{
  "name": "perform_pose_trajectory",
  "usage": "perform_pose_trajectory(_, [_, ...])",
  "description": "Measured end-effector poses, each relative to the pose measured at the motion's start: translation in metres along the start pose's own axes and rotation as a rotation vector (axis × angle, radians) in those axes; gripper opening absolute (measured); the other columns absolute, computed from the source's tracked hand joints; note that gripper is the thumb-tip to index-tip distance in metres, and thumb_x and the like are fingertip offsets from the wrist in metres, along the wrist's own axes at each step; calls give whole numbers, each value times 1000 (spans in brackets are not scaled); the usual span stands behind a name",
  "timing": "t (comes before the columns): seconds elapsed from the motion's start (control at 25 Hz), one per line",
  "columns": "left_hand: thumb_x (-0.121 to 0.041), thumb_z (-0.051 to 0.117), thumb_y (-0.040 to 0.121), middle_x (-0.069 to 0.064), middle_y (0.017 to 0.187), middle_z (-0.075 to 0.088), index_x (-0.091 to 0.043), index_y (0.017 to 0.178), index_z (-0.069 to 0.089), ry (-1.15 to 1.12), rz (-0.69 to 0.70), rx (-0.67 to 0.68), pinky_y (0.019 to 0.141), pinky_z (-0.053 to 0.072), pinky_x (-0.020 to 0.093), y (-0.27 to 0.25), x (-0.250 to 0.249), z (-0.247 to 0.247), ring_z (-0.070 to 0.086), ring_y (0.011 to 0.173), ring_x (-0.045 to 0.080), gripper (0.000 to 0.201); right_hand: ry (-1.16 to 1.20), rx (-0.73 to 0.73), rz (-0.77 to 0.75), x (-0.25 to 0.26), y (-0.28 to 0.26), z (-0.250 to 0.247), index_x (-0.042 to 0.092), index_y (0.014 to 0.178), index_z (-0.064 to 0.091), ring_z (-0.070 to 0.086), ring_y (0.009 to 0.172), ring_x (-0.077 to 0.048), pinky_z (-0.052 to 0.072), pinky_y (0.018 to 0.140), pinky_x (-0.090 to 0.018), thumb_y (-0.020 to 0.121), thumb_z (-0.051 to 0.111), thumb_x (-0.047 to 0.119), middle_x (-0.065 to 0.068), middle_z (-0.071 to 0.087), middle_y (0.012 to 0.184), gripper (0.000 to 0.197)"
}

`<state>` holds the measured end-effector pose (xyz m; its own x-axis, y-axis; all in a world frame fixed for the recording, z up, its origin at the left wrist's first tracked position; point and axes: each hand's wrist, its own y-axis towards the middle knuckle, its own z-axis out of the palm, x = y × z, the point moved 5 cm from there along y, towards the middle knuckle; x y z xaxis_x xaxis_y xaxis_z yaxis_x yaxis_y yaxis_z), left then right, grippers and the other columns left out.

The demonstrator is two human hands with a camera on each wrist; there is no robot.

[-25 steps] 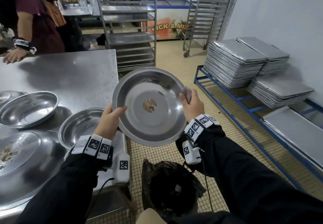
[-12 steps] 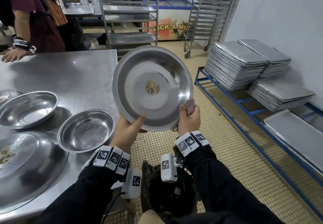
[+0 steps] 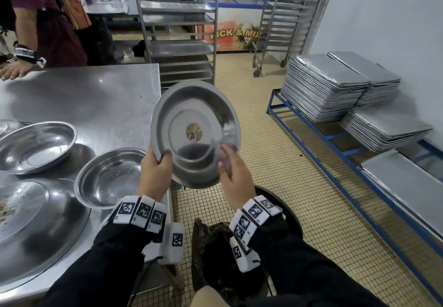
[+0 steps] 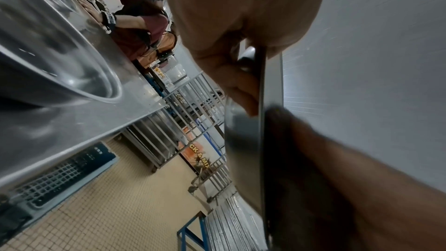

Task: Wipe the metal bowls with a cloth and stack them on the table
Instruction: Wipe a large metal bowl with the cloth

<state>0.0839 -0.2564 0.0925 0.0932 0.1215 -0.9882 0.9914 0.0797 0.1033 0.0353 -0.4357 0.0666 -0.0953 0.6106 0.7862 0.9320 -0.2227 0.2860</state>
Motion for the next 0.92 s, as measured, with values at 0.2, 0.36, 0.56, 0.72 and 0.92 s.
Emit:
perform_pose_trajectory(0.2, [-16, 48, 100, -3, 76, 57, -13, 98, 54, 58, 48, 2, 54, 42, 9, 4, -8, 4, 53, 68, 8, 7, -297, 391, -266, 5, -21, 55, 24, 150, 20, 16, 144, -13, 9, 118, -30, 96, 10, 54, 3, 24, 156, 62])
perform_pose_trajectory(0.36, [-14, 48, 100, -4, 85, 61, -15, 107, 57, 13, 57, 54, 57, 46, 10, 4, -14, 2, 57, 72, 4, 12, -671, 263, -169, -42, 10, 20, 27, 150, 18, 7, 146, -17, 0, 119, -40, 95, 3, 50, 5, 19, 157, 62])
perform_pose_trajectory(0.56, [-18, 47, 101, -6, 83, 59, -17, 107, 54, 50, 82, 52, 56, 45, 11, 4, -26, 12, 57, 66, -2, 10, -406, 224, -171, -13, -6, 38, 27, 149, 20, 8, 146, -15, -4, 117, -31, 93, -1, 56, 6, 19, 156, 67])
perform_pose_trajectory(0.72, [-17, 47, 101, -6, 80, 58, -31, 87, 52, 51, 109, 57, 59, 44, 14, 3, -33, 16, 53, 69, 7, 20, -305, 192, -163, -2, -20, 38, 35, 148, 21, 4, 144, -6, -2, 118, -38, 94, -1, 56, 13, 18, 155, 62])
perform_pose_trajectory(0.92, [-18, 49, 100, 1, 83, 64, -25, 93, 59, -4, -6, 119, 59, 51, 24, -2, -16, 15, 60, 70, 13, 15, -670, 201, 71, -64, 18, -7, 27, 151, -3, -16, 144, -21, -1, 117, -52, 101, 18, 40, 5, -14, 158, 57])
